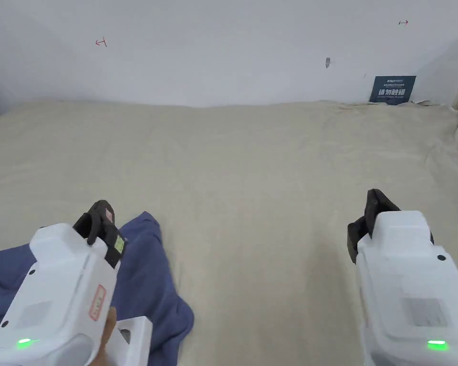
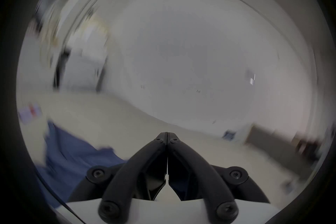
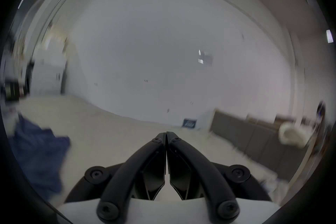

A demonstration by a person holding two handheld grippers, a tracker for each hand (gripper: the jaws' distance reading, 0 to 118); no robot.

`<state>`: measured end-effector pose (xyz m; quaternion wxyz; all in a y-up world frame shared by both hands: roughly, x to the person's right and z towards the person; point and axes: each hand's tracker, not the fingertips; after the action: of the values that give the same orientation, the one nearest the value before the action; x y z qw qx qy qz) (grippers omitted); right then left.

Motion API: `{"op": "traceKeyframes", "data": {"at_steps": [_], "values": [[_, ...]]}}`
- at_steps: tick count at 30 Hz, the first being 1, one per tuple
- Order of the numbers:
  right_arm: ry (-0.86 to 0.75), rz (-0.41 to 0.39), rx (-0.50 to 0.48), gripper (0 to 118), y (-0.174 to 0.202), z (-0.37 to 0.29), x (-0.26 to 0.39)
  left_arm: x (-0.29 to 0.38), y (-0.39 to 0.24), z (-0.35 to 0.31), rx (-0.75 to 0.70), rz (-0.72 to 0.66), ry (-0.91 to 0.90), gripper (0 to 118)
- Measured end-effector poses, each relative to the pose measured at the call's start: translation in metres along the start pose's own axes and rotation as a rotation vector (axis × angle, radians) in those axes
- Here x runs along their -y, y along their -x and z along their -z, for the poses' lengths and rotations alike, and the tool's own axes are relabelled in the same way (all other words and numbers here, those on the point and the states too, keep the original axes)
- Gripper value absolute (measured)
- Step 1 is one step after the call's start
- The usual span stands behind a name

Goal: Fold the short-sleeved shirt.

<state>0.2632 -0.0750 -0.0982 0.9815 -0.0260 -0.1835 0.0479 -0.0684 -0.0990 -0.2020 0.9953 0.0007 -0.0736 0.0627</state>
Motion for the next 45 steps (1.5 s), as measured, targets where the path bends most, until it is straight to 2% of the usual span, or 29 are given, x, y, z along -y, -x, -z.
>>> {"op": "traceKeyframes", "data": {"at_steps": [2,5,13,45], "values": [[0.019,0.067,-0.017,0,-0.005,0.001,0.002,0.004,-0.010,-0.001,-0.020,0.139,-0.019,1],[0.080,0.160,-0.056,0,-0.011,0.004,0.004,0.012,-0.014,0.002,-0.033,0.241,-0.016,1],[0.074,0.122,-0.055,0,-0.004,0.003,0.007,0.017,-0.010,0.002,-0.020,0.219,0.019,1],[0.059,0.124,-0.049,0,-0.007,0.001,0.002,0.018,-0.010,0.001,-0.017,0.222,0.013,1]]}}
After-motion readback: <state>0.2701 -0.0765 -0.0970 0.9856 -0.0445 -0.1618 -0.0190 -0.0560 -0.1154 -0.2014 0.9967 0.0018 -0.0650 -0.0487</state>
